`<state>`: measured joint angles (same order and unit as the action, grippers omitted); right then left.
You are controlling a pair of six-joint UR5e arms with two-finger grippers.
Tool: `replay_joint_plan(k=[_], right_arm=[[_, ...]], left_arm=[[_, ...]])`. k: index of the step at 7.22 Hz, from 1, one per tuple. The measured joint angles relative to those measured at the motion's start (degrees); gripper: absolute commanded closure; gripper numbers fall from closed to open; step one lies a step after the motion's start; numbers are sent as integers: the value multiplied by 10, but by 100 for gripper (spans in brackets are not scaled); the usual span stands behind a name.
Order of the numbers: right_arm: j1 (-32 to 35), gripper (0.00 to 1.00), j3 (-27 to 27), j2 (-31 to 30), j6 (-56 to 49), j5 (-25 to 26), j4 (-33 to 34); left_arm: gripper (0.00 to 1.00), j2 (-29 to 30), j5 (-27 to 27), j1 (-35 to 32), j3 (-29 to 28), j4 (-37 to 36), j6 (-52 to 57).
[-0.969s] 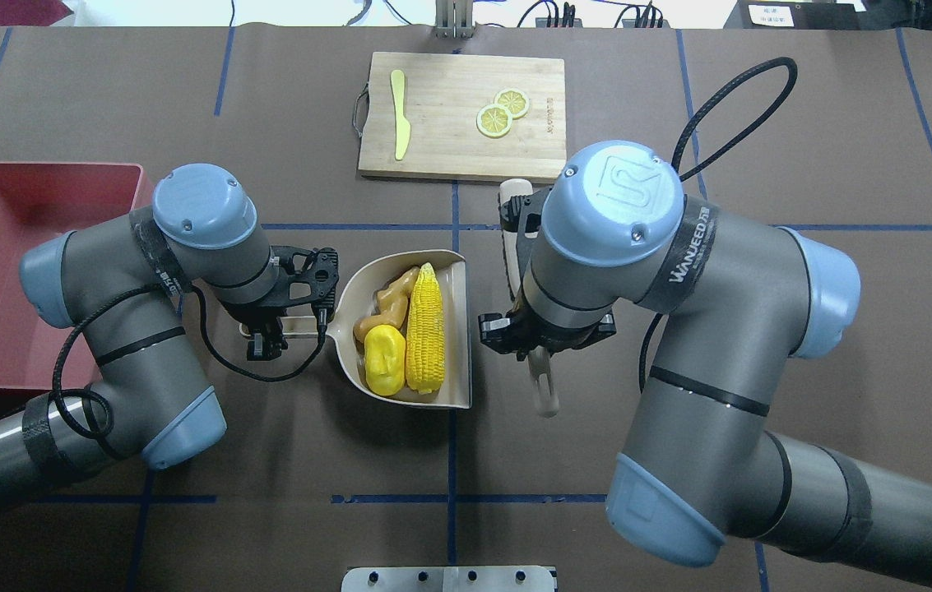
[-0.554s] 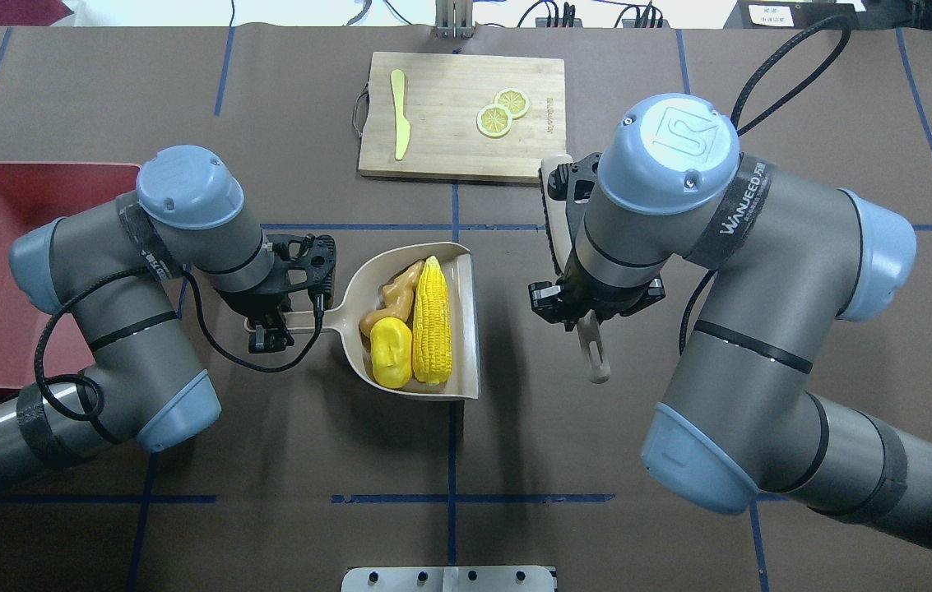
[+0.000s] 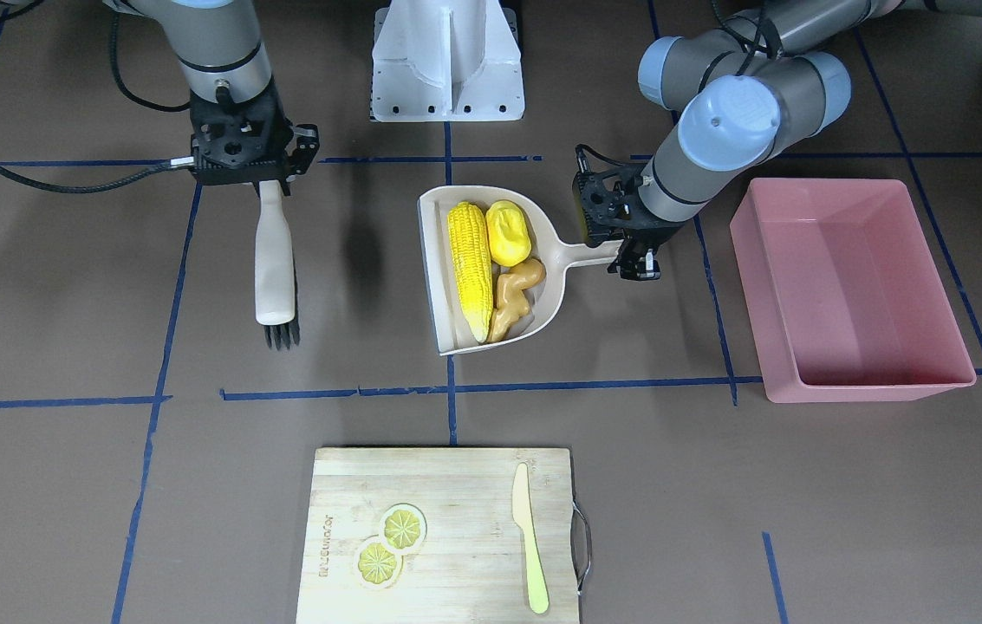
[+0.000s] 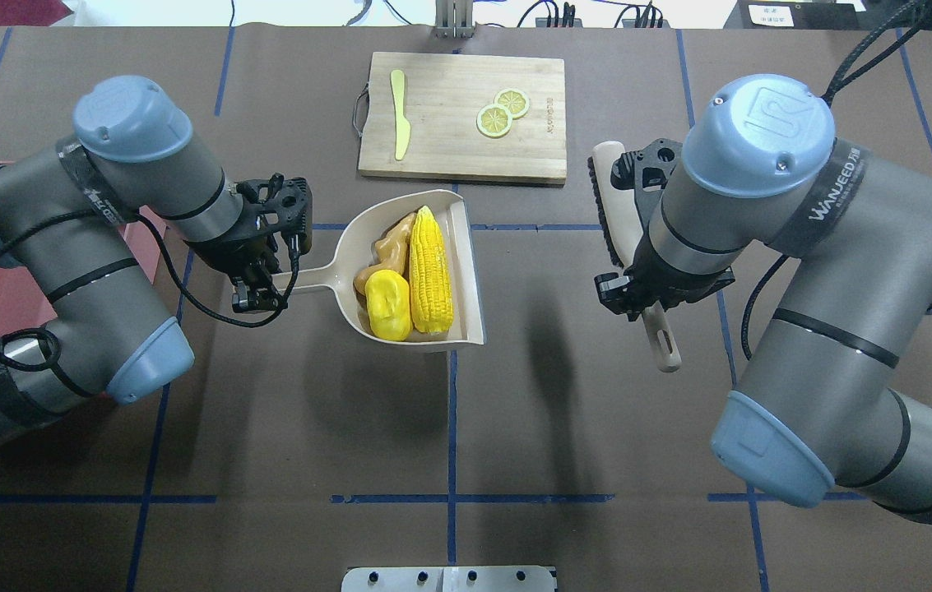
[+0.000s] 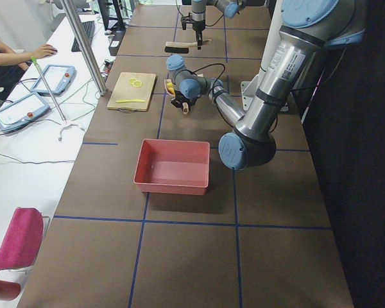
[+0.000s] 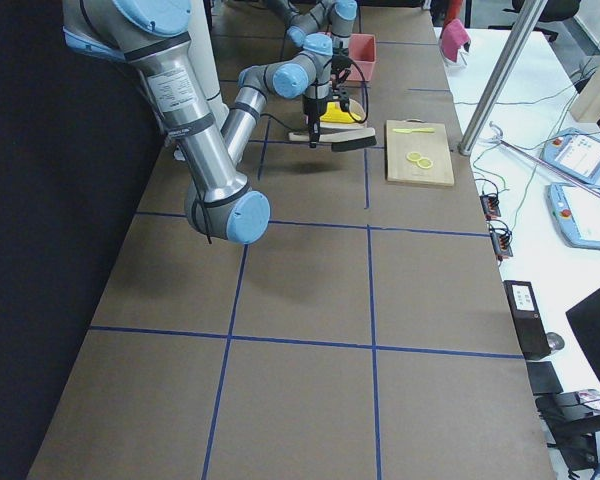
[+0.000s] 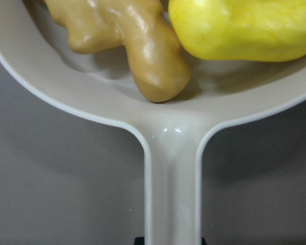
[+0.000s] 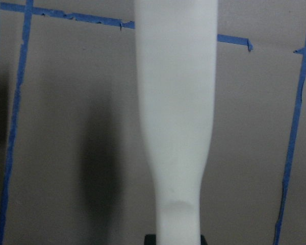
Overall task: Sweep and dump trash into bin
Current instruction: 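Lift the brush away from the dustpan with the right gripper, then carry the loaded dustpan over the pink bin while the right gripper withdraws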
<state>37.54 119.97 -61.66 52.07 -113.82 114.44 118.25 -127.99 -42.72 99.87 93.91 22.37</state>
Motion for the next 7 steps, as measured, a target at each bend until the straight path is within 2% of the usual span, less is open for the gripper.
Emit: replay_joint_plan(k=[3,5,7], right_arm=[[29,100,22,-41,-24,-3,-3],[56,100,37,-76,-45,-18,-3],[78,100,44,-130,-75,-21,-18]], left_arm=[[100,-38,-39,-54,91,-4,-52],[98,-105,-92,-135,151,-4,-71],[98,-176,-135,-216,187,-1,-70]])
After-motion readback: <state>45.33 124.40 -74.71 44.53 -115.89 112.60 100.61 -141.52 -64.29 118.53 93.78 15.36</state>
